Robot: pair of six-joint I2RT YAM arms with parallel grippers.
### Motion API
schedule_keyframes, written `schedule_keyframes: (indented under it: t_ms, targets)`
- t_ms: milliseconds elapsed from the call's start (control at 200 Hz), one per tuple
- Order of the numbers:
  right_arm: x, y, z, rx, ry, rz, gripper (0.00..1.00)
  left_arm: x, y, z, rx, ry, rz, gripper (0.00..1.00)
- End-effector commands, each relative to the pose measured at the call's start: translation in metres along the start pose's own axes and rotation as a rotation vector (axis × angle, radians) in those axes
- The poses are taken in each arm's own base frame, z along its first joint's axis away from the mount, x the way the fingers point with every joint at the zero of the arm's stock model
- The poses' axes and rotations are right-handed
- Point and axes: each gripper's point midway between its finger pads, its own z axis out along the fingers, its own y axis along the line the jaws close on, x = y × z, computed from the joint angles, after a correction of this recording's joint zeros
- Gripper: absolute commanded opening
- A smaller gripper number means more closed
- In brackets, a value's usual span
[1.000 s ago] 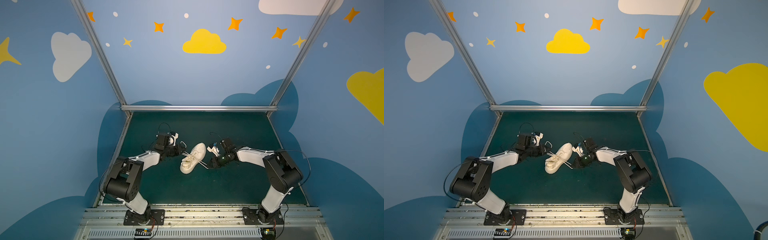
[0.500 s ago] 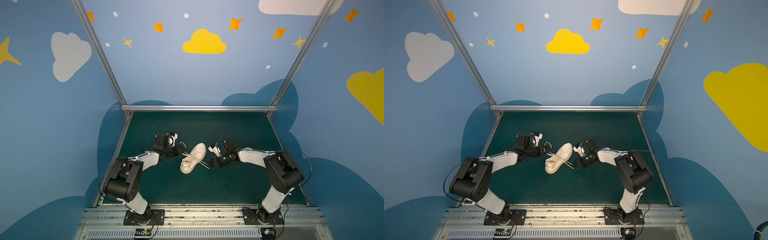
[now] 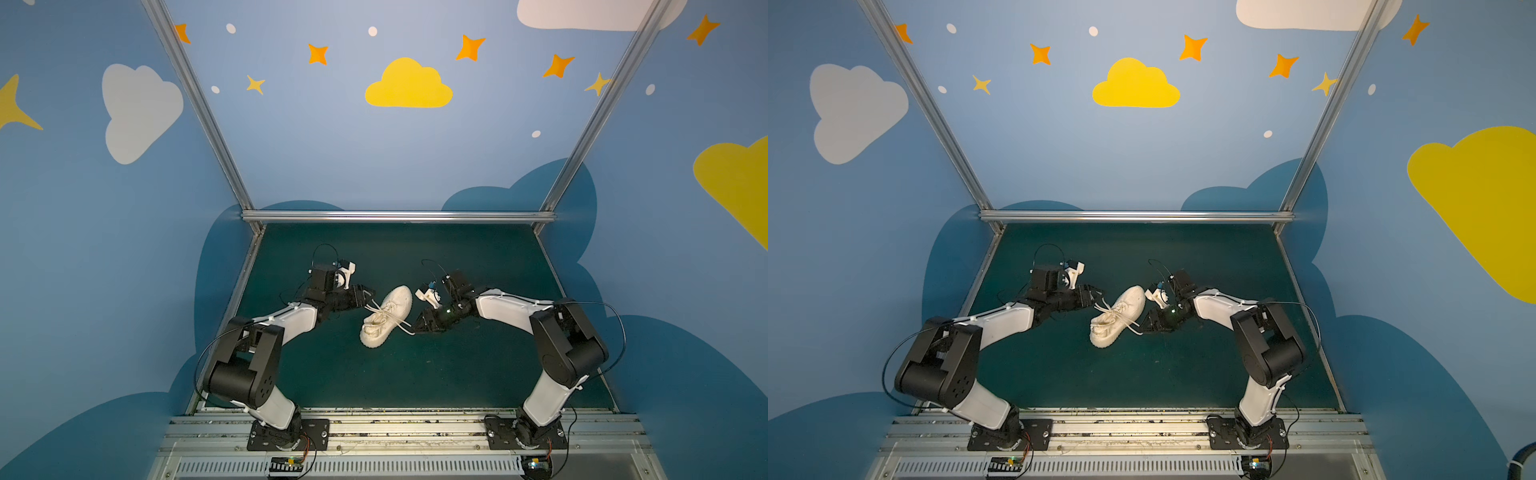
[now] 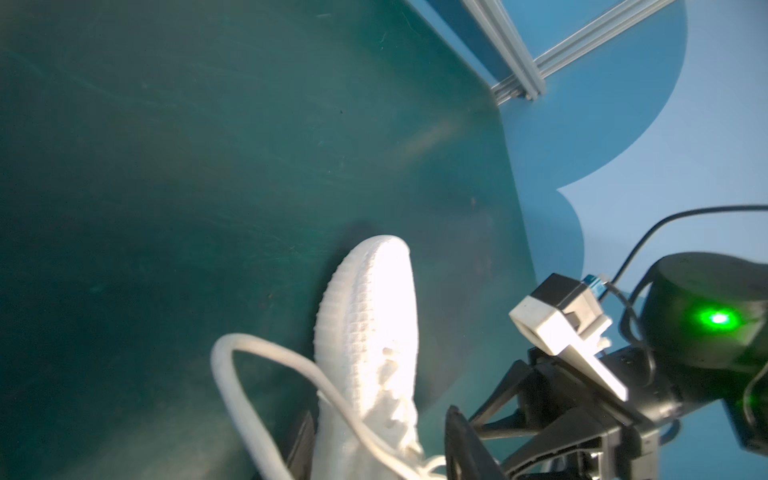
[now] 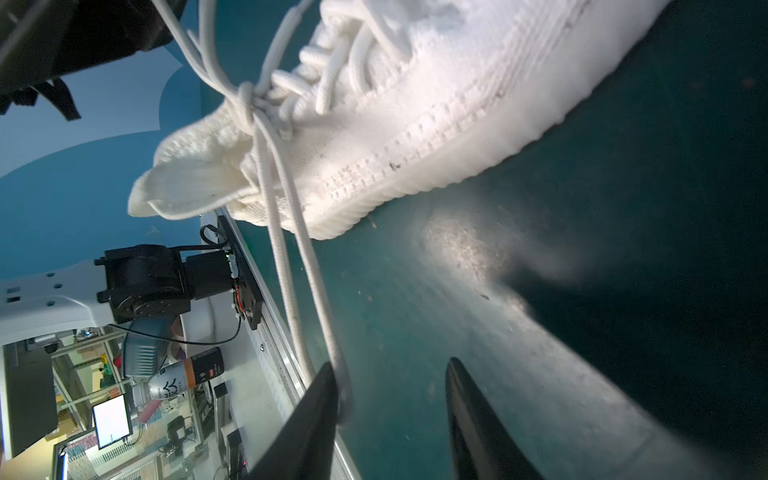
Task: Tie the shoes
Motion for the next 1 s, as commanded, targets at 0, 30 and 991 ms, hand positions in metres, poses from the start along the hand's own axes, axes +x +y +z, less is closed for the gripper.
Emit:
schedule_keyframes:
  t_ms: [0,30,991]
  targets:
    - [0.006,0.010,-0.013,-0.008,0.031,0.014,0.48,-0.011,-0.014,-0.019,-0.011,-0.057,0.079,0.69]
    - [0.007,0.009,-0.016,-0.006,0.030,0.020,0.50,-0.010,-0.013,-0.024,-0.024,-0.060,0.083,0.73]
    - [-0.021,0.030,-0.047,0.014,0.026,-0.039,0.63,0.096,-0.064,0.018,0.184,0.167,-0.049,1.00]
